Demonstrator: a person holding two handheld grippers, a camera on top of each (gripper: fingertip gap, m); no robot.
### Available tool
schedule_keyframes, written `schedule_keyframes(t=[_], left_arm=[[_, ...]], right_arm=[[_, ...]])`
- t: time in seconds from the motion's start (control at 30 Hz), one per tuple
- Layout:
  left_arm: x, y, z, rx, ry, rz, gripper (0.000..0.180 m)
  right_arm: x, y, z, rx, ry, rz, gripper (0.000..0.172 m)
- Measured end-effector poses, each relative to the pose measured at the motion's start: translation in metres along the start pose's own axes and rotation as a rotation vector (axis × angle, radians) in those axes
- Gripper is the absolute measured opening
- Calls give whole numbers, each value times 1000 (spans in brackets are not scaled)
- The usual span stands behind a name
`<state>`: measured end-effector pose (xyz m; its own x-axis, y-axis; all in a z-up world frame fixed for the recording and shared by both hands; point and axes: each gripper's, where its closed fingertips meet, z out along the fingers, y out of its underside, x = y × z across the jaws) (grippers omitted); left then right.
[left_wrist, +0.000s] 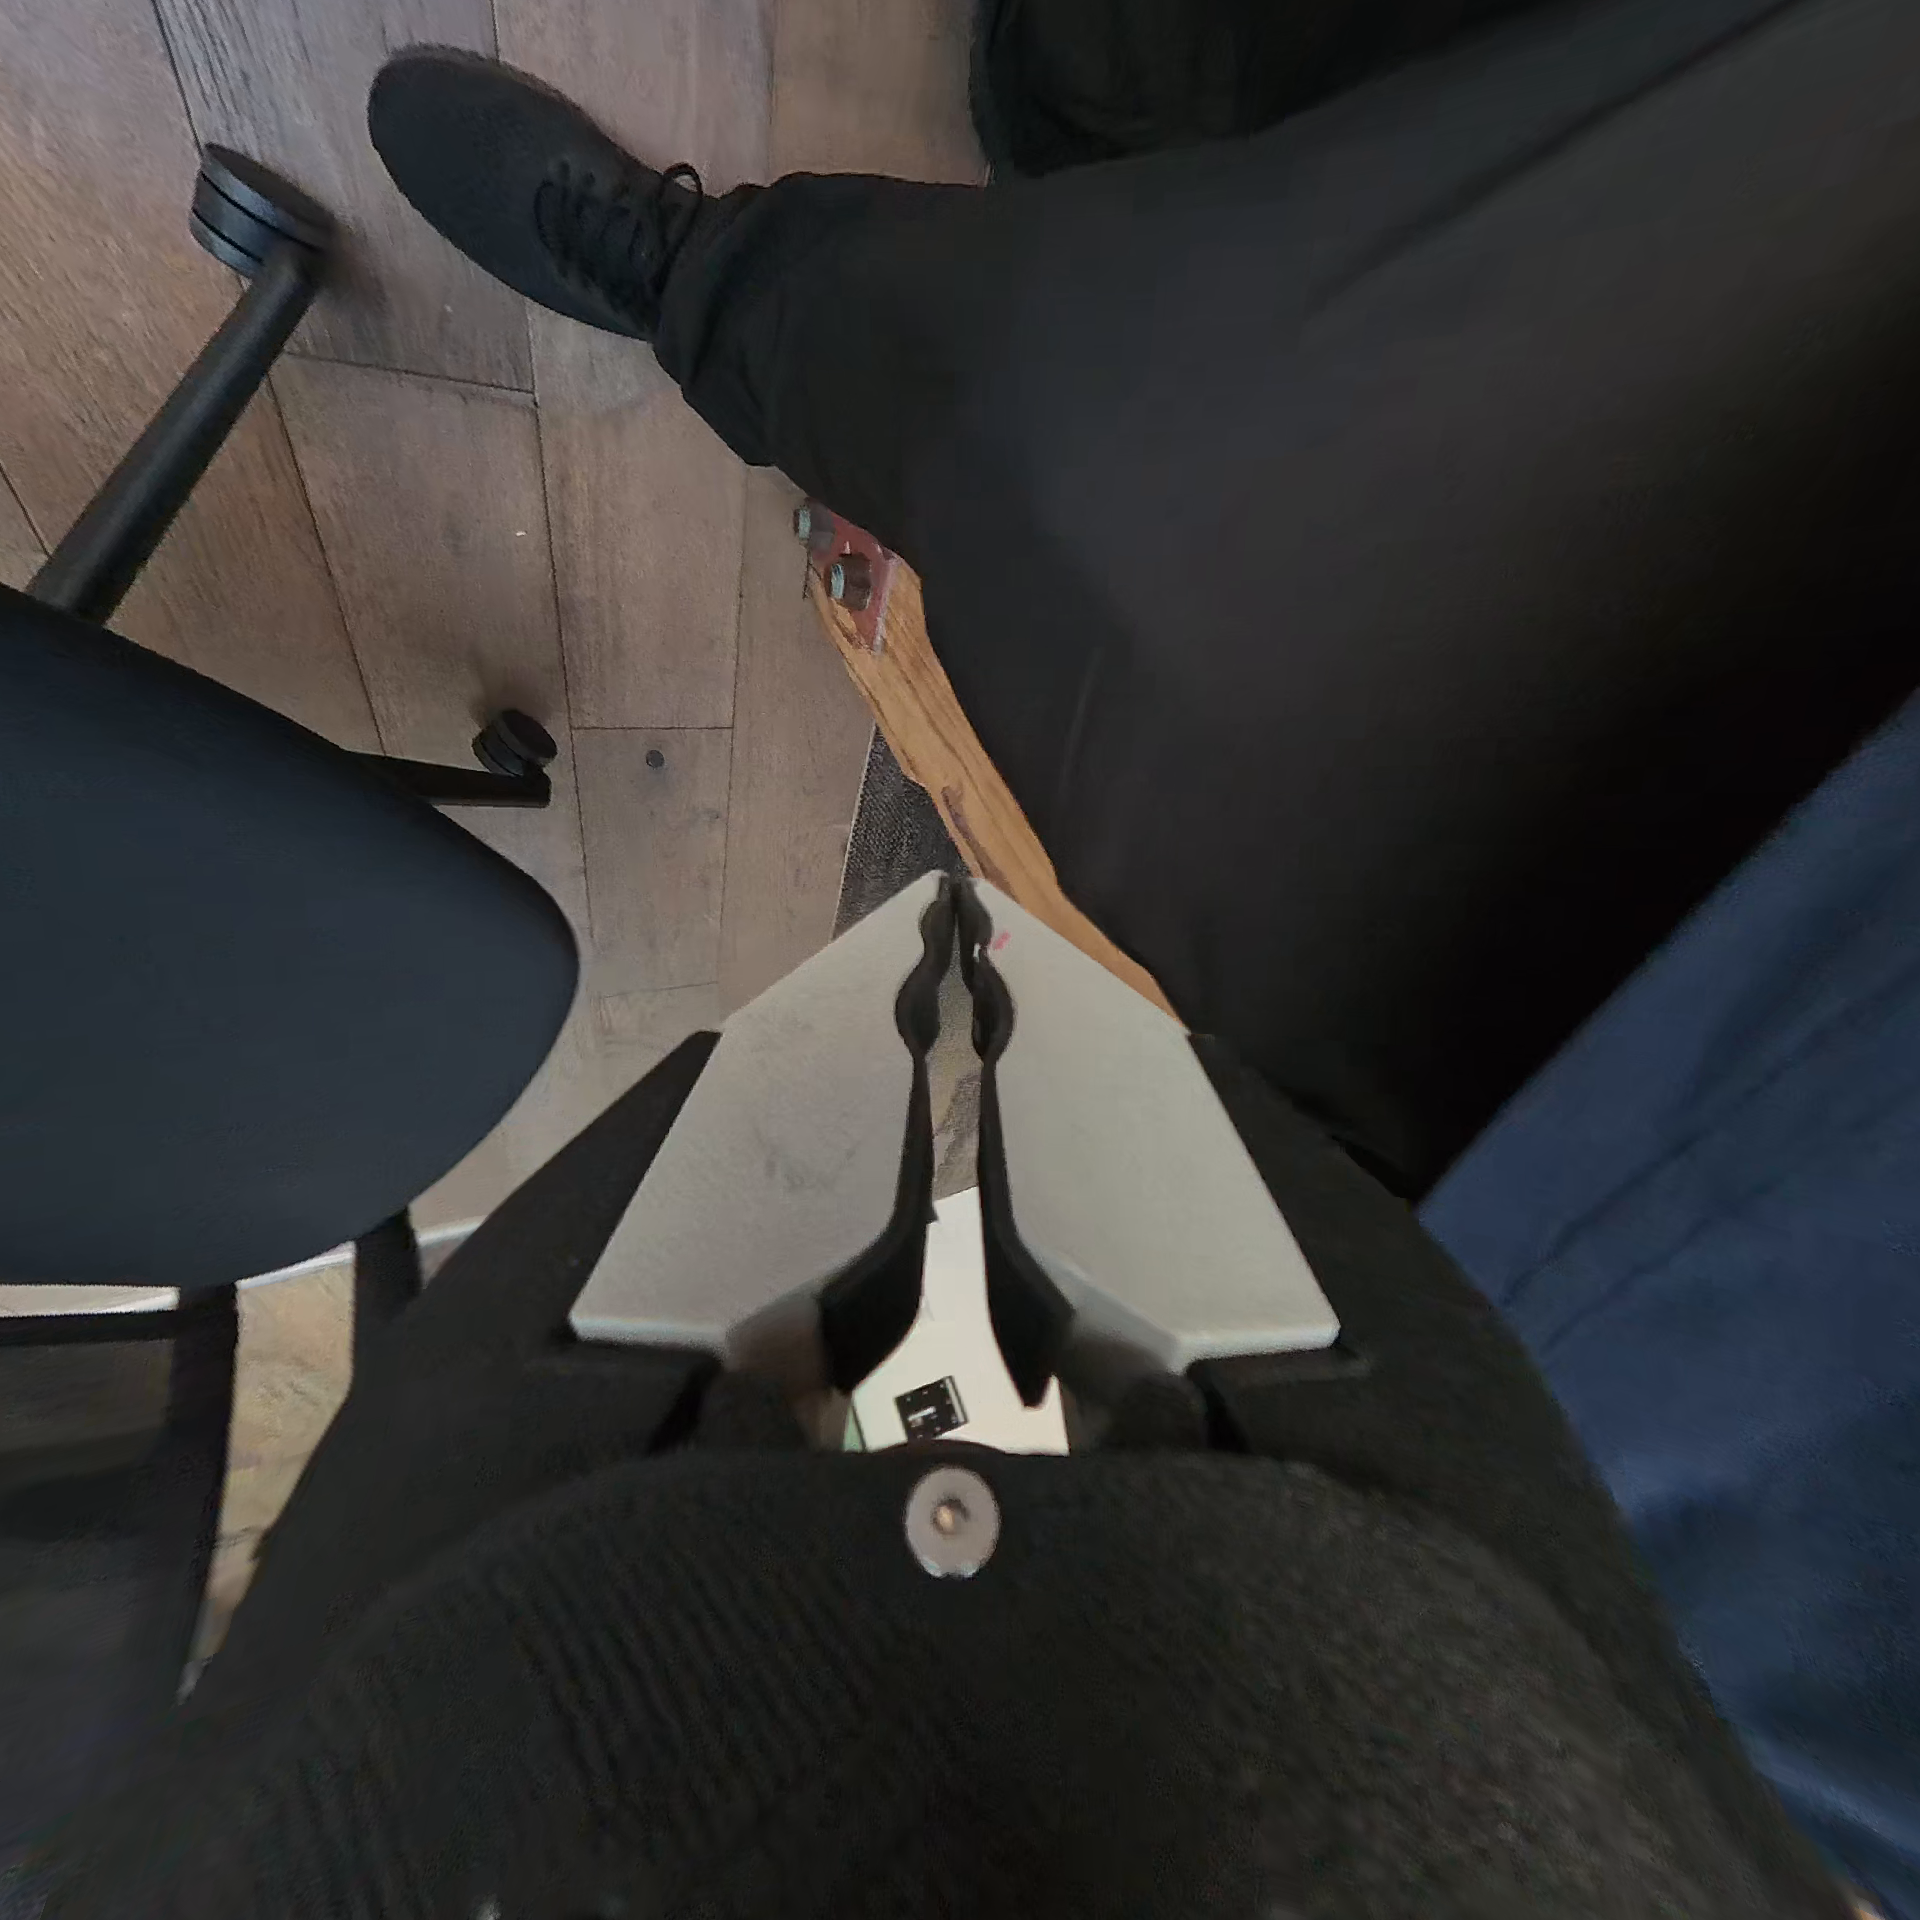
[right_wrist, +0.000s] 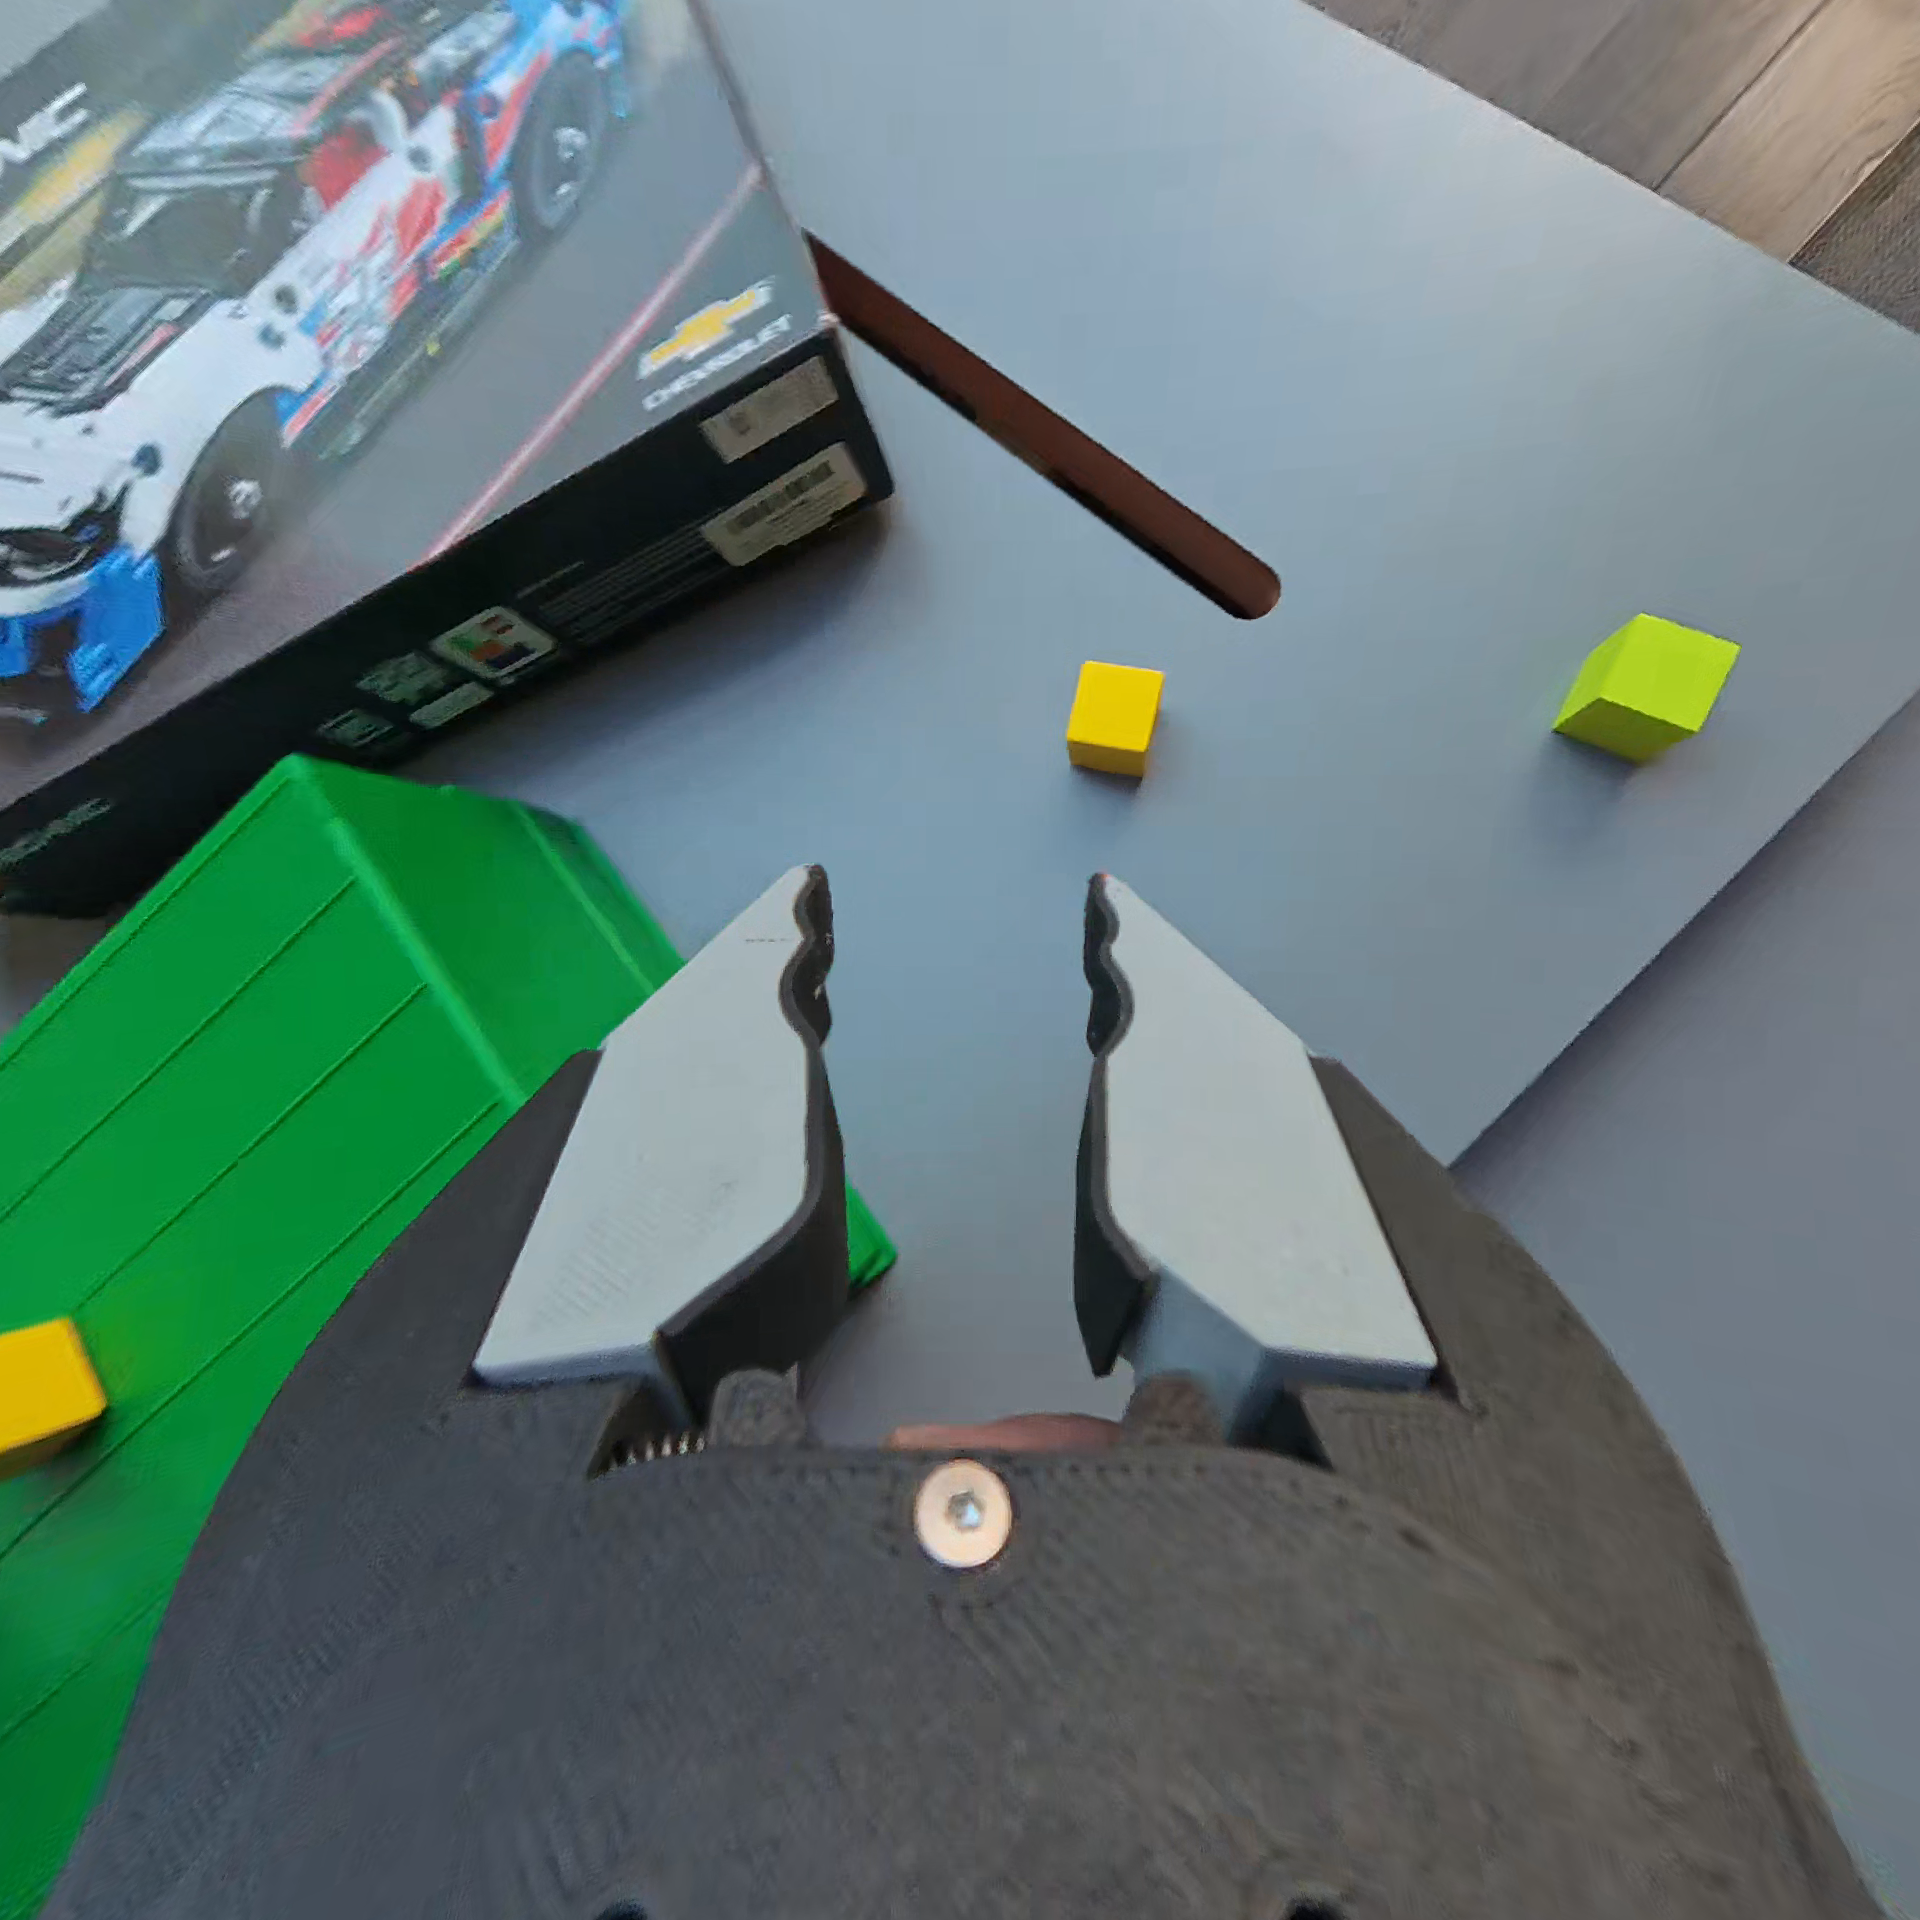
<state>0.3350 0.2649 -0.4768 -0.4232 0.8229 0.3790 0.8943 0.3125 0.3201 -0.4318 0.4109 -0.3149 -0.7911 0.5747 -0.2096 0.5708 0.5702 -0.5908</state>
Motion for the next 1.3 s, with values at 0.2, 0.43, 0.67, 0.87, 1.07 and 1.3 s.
schedule_keyframes(t=[0.2,0.43,0.67,0.87,1.07,1.3], left_arm=[[40,31,7,-29,-15,-42,0],[67,50,19,-83,-9,-47,0],[51,43,20,-119,-25,10,0],[28,25,20,-98,-18,40,0],[10,-1,17,-59,-7,119,0],[1,-24,16,24,39,134,0]], right_arm=[[38,-12,84,-105,65,-19,45],[38,7,113,-222,48,-6,25],[-39,-21,13,-104,-190,-163,25],[-141,-6,-76,-167,-293,-386,25],[-211,41,-101,-338,-241,-633,25],[-238,65,-96,-401,-208,-657,25]])
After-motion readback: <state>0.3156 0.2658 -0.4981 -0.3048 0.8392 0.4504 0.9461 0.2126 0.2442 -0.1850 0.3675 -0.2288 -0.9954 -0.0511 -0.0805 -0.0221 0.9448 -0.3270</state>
